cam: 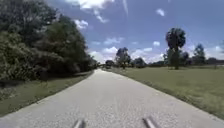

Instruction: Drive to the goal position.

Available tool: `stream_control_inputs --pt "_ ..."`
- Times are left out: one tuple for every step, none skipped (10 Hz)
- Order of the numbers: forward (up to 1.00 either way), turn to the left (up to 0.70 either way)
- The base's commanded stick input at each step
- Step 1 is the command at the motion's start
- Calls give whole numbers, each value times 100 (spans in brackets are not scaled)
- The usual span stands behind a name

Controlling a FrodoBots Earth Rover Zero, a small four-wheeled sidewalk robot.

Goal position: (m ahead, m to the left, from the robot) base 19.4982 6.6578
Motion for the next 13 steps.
stream_control_inputs --pt "50 0" --pt "50 0" --pt "50 0" --pt "50 0" --pt "50 0" --pt "50 0" --pt "50 0" --pt "50 0" --pt "50 0" --pt "50 0" --pt "50 0" --pt "50 0" --pt "50 0"
